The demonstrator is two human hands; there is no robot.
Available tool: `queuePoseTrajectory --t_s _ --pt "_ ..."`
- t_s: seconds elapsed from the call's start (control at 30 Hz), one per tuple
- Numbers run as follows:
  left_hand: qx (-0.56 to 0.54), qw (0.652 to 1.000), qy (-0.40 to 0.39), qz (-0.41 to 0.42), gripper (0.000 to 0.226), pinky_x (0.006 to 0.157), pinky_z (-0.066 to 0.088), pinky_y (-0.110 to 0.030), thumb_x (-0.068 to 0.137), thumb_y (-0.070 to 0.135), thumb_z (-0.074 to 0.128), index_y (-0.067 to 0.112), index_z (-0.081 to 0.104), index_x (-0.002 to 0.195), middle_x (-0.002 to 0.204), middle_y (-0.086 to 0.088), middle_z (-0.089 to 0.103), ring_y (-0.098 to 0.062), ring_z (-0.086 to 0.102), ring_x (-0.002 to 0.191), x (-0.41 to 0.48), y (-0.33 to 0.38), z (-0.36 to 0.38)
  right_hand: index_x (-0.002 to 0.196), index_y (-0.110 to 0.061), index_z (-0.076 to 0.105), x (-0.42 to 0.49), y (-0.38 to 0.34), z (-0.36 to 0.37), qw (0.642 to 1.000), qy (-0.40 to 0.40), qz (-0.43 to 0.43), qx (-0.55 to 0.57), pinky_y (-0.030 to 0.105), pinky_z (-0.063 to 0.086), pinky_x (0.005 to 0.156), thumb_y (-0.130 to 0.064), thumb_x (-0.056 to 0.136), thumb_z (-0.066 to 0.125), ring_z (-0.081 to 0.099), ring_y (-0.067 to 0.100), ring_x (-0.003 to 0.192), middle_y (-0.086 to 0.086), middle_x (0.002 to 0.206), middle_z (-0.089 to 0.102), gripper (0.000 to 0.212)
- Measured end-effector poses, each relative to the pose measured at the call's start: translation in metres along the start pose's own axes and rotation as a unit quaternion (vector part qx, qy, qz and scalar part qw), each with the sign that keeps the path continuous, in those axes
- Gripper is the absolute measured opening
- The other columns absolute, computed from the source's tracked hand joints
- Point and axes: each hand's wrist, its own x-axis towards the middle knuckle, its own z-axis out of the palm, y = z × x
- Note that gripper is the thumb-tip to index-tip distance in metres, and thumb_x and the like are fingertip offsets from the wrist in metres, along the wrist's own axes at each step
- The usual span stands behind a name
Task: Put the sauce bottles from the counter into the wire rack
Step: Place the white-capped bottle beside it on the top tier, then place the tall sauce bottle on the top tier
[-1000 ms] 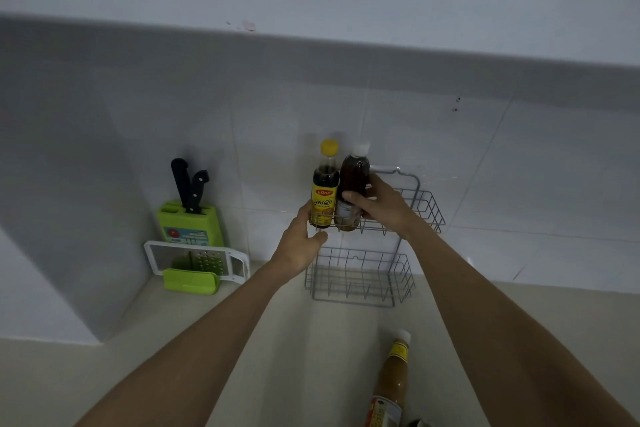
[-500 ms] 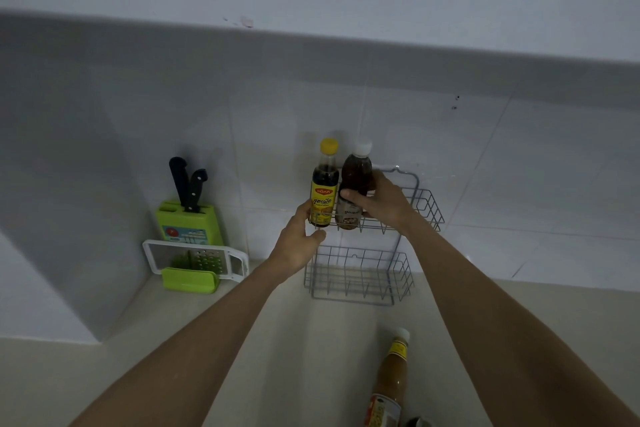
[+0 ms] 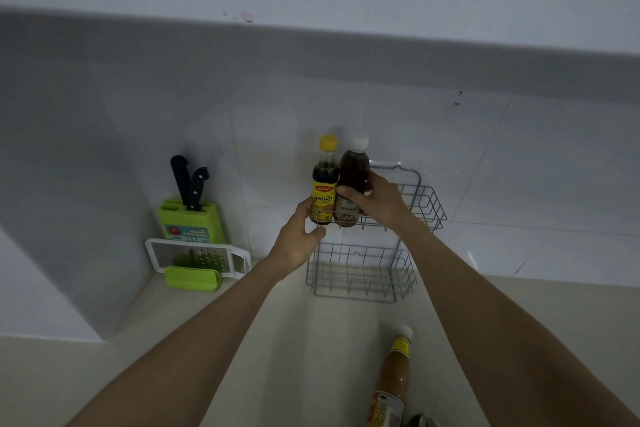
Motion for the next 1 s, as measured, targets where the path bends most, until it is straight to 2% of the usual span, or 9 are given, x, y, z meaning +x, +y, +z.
queuePoseTrajectory --t_s 0.23,0.33,0.4,0.53,0.6,0.7,0.77,0.9,1.0 --pt "0.026 1.000 -0.002 0.008 0.065 0.107 0.024 -0.024 0.095 0.013 0.050 0.022 0.015 0.149 0.153 -0.003 0.030 -0.021 0.029 0.140 0.001 -0.003 0.001 0.132 -0.011 0.043 -0.008 0.000 0.005 0.999 0.007 0.019 0.026 0.023 0.041 0.080 -0.049 0.085 0.063 0.056 0.023 0.116 0.009 0.128 0.060 0.063" --pt "0.026 0.999 0.038 -0.012 0.070 0.117 0.019 -0.030 0.094 0.011 0.050 0.014 0.009 0.151 0.157 -0.007 0.020 -0.021 0.022 0.144 -0.005 -0.008 0.009 0.131 -0.009 0.046 -0.028 -0.001 0.010 0.991 0.114 0.000 0.070 0.029 0.046 0.090 -0.045 0.088 0.062 0.053 0.022 0.119 0.008 0.130 0.057 0.058" --pt "0.015 0.996 0.077 -0.030 0.065 0.114 0.022 -0.029 0.094 0.009 0.049 0.012 0.015 0.150 0.155 -0.009 0.024 -0.022 0.026 0.141 -0.015 -0.012 0.017 0.126 -0.011 0.051 -0.049 0.001 0.014 0.974 0.199 -0.006 0.105 0.032 0.050 0.090 -0.040 0.090 0.061 0.056 0.019 0.112 0.005 0.124 0.059 0.048" --pt "0.006 0.995 0.064 -0.078 0.056 0.111 0.031 -0.033 0.094 0.011 0.047 0.012 0.025 0.146 0.149 -0.011 0.033 -0.027 0.038 0.133 -0.041 -0.027 0.044 0.114 -0.011 0.056 -0.102 0.018 0.026 0.950 0.264 0.031 0.165 0.012 0.049 0.076 -0.024 0.092 0.060 0.061 0.016 0.101 0.004 0.110 0.063 0.027" --pt "0.010 0.994 0.040 -0.103 0.055 0.111 0.031 -0.034 0.094 0.012 0.046 0.011 0.028 0.145 0.149 -0.011 0.034 -0.028 0.039 0.133 -0.055 -0.038 0.060 0.113 -0.011 0.056 -0.126 0.035 0.038 0.955 0.251 0.070 0.139 0.011 0.047 0.075 -0.018 0.091 0.060 0.062 0.017 0.099 0.004 0.110 0.064 0.024" --pt "0.022 0.989 0.011 -0.147 0.055 0.109 0.031 -0.031 0.094 0.014 0.047 0.010 0.028 0.146 0.150 -0.011 0.033 -0.027 0.038 0.134 -0.075 -0.054 0.081 0.116 -0.009 0.054 -0.153 0.062 0.058 0.969 0.181 0.153 0.068 0.028 0.050 0.082 -0.013 0.087 0.062 0.060 0.023 0.101 0.009 0.114 0.061 0.030" --pt "0.030 0.985 -0.002 -0.171 0.056 0.106 0.032 -0.028 0.094 0.014 0.047 0.011 0.028 0.146 0.150 -0.011 0.033 -0.026 0.038 0.134 -0.089 -0.065 0.092 0.122 -0.007 0.049 -0.167 0.076 0.072 0.972 0.102 0.210 0.022 0.032 0.046 0.085 -0.014 0.086 0.062 0.055 0.027 0.106 0.013 0.122 0.055 0.039" --pt "0.042 0.976 -0.021 -0.211 0.054 0.101 0.036 -0.027 0.093 0.014 0.048 0.012 0.030 0.144 0.149 -0.011 0.036 -0.027 0.042 0.132 -0.113 -0.085 0.105 0.131 -0.004 0.032 -0.187 0.091 0.093 0.942 -0.029 0.323 -0.087 0.041 0.040 0.097 -0.021 0.088 0.057 0.042 0.038 0.122 0.017 0.130 0.040 0.052" --pt "0.047 0.973 -0.031 -0.224 0.053 0.104 0.036 -0.029 0.092 0.014 0.049 0.012 0.033 0.142 0.147 -0.012 0.039 -0.028 0.043 0.131 -0.128 -0.098 0.109 0.138 0.001 0.021 -0.197 0.103 0.110 0.911 -0.070 0.364 -0.178 0.042 0.038 0.101 -0.019 0.091 0.050 0.041 0.040 0.125 0.020 0.138 0.033 0.059"
